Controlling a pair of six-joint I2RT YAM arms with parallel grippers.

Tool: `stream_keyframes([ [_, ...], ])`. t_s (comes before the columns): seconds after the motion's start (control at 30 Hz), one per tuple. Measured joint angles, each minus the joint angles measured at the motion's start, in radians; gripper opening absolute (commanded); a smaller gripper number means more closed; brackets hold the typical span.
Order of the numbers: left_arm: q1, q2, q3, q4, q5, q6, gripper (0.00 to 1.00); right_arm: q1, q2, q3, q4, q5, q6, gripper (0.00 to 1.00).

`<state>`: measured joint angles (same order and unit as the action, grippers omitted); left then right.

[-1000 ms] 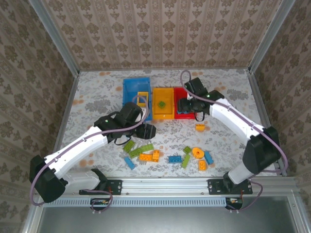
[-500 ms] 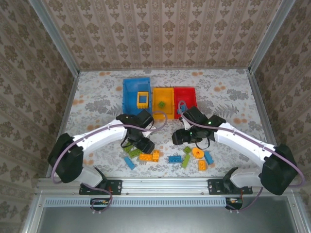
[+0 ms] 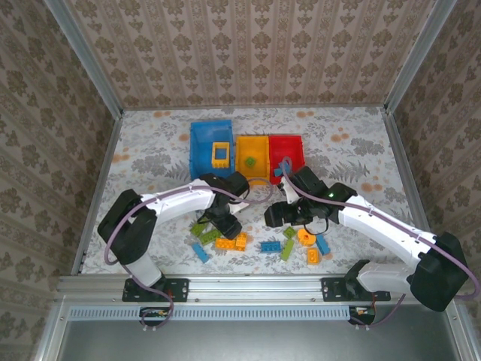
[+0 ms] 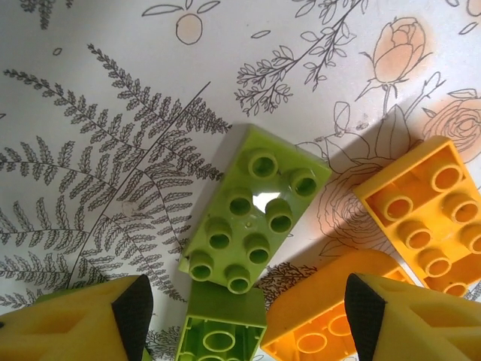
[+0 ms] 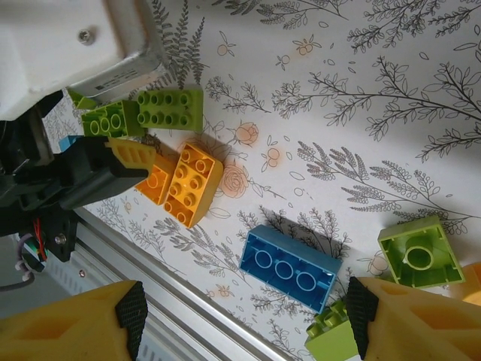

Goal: Sort the legos into containers by color

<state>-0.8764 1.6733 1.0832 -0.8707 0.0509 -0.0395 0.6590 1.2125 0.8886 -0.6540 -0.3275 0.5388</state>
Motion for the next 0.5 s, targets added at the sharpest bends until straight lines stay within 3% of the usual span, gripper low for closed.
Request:
stream_keyframes([
  [0.5,0.0,0.127,0.033,0.011,-0.014,0.011,0.66,0.0,0.0,-0.007,0.002,-0.003,0.015,0.74],
])
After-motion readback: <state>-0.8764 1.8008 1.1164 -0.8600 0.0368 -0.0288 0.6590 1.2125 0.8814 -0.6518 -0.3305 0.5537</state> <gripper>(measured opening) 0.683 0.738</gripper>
